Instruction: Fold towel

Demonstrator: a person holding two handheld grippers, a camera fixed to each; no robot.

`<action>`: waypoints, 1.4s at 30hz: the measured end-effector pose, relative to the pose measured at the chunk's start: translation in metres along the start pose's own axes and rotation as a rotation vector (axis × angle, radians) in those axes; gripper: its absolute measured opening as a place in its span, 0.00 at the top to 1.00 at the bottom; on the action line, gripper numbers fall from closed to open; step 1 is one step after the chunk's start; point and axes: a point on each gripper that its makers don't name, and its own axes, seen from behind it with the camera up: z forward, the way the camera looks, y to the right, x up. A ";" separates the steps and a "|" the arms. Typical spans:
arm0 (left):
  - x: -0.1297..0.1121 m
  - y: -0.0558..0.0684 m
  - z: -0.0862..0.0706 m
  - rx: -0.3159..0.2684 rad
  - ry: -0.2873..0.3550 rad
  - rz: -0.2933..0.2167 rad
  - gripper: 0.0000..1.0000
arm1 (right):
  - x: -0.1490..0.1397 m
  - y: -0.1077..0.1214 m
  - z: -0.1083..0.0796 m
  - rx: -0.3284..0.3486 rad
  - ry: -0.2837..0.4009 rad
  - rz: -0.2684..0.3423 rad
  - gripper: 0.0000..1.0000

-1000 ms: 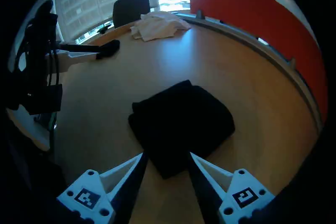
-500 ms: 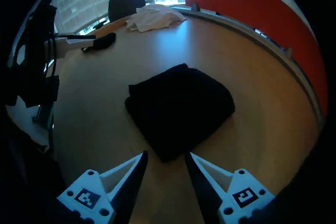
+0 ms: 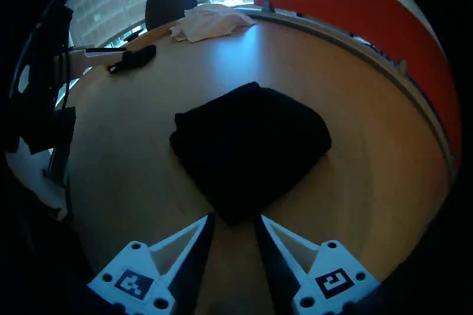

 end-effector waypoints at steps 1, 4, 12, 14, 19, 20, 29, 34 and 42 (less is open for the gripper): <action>0.000 0.000 0.000 0.000 0.000 0.000 0.06 | 0.000 0.000 0.000 -0.002 0.002 0.003 0.57; 0.000 0.000 0.000 0.000 0.000 0.000 0.06 | 0.000 0.000 0.000 -0.006 0.005 0.011 0.68; 0.000 -0.001 -0.001 0.000 0.000 0.004 0.06 | -0.001 0.000 -0.002 -0.004 0.009 0.019 0.86; 0.000 -0.001 -0.001 0.000 0.000 0.004 0.06 | -0.001 0.000 -0.002 -0.006 0.011 0.018 0.89; 0.001 -0.002 -0.001 -0.001 0.002 0.007 0.06 | 0.001 0.000 -0.004 -0.014 0.015 0.008 0.92; 0.001 -0.002 -0.001 -0.001 0.002 0.007 0.06 | 0.002 0.001 -0.004 -0.016 0.016 0.006 0.93; 0.001 -0.002 -0.003 -0.003 0.004 0.007 0.06 | 0.009 0.002 -0.011 -0.018 0.033 0.018 0.94; 0.003 -0.003 -0.004 -0.004 0.009 0.009 0.06 | 0.027 0.005 -0.022 -0.028 0.070 0.004 0.94; 0.007 -0.002 -0.004 -0.009 0.017 0.007 0.06 | 0.076 0.014 -0.046 -0.051 0.152 -0.028 0.94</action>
